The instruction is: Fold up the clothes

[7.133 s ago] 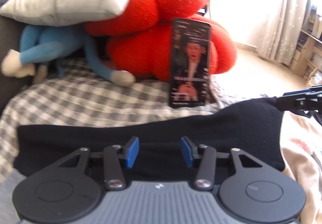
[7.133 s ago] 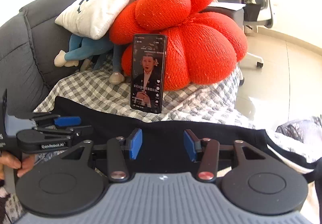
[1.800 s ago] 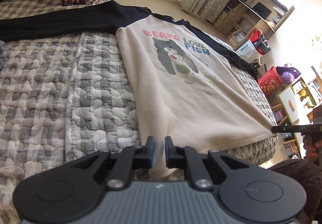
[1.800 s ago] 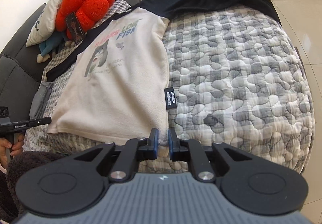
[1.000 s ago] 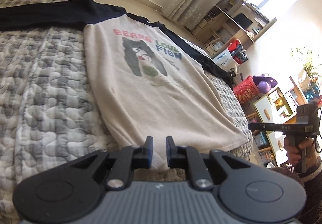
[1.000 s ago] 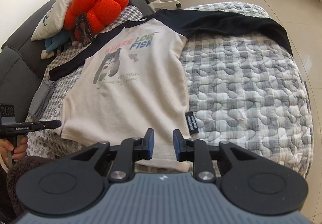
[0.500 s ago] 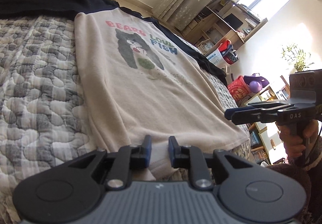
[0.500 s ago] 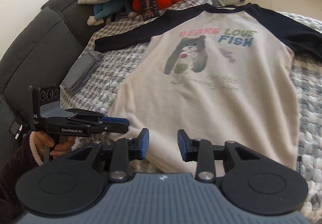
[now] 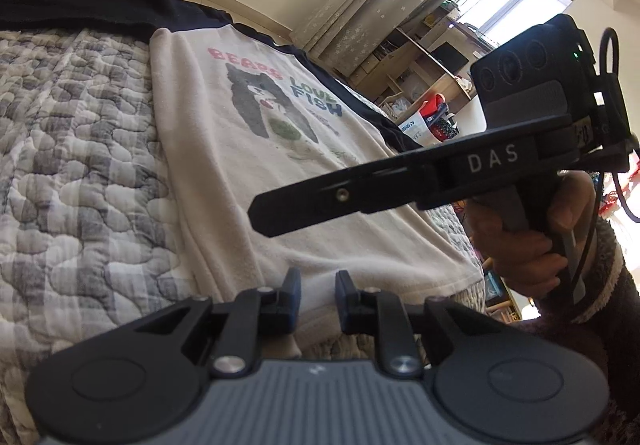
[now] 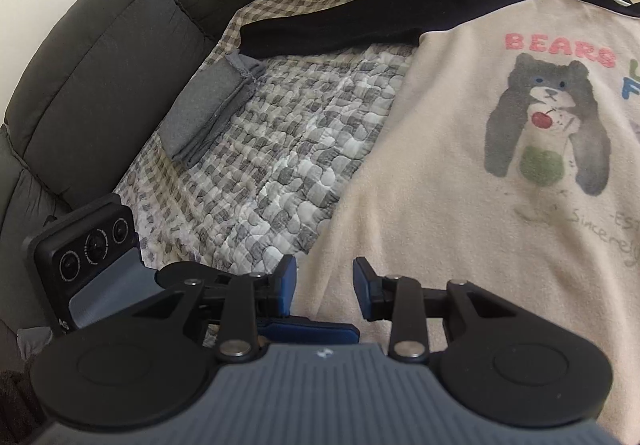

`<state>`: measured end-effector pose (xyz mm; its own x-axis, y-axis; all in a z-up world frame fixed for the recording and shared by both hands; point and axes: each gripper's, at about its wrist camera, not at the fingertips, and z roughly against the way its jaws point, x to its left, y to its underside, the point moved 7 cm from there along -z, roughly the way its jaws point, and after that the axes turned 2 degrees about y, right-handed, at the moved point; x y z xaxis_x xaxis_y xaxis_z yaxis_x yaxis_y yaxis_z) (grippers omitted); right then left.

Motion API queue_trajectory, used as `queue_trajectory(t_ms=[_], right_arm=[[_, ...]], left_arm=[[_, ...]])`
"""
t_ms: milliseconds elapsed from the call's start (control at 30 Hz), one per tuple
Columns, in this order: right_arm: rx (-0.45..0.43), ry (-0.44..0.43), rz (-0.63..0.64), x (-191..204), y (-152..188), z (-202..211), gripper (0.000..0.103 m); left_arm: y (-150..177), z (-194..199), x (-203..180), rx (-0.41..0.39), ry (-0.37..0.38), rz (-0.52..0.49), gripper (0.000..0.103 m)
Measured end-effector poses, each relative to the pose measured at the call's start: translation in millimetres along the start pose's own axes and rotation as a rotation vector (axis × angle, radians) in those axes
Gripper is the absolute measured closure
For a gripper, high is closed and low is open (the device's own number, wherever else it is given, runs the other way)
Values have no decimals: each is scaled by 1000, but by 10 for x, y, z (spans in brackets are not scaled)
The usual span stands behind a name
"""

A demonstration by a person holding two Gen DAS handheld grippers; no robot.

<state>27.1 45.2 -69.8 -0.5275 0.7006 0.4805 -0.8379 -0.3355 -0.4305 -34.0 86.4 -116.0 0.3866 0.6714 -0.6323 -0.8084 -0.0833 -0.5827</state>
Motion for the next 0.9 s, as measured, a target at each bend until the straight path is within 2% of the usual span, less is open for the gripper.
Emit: queue_trajectory(t_ms=[100, 200, 233, 267, 300, 367, 467, 700, 800, 900], right_arm=[[18, 1, 2, 17, 14, -118, 67], [20, 16, 9, 29, 37, -187, 69], [16, 22, 16, 30, 46, -195, 73], [12, 28, 26, 31, 57, -194, 83], [8, 29, 26, 24, 69, -188, 87], [-3, 22, 12, 1, 93, -169, 91], [-17, 16, -13, -48, 117, -126, 92], [-20, -8, -69, -115, 156, -80, 91], [-22, -9, -71, -110, 162, -71, 91], [-20, -13, -74, -111, 167, -70, 91]], left_arm=[[8, 34, -10, 6, 3, -1, 83], [20, 80, -41, 17, 5, -9, 77], [29, 109, -64, 25, 10, -13, 74], [39, 137, -86, 34, 15, -18, 71], [48, 166, -109, 42, 19, -23, 66], [78, 253, -154, 57, 31, -34, 62], [119, 434, -173, 55, 24, -41, 62], [73, 806, 35, -3, -90, 33, 62], [26, 900, 147, -29, -102, 82, 62], [2, 866, 236, -14, -73, 152, 62]])
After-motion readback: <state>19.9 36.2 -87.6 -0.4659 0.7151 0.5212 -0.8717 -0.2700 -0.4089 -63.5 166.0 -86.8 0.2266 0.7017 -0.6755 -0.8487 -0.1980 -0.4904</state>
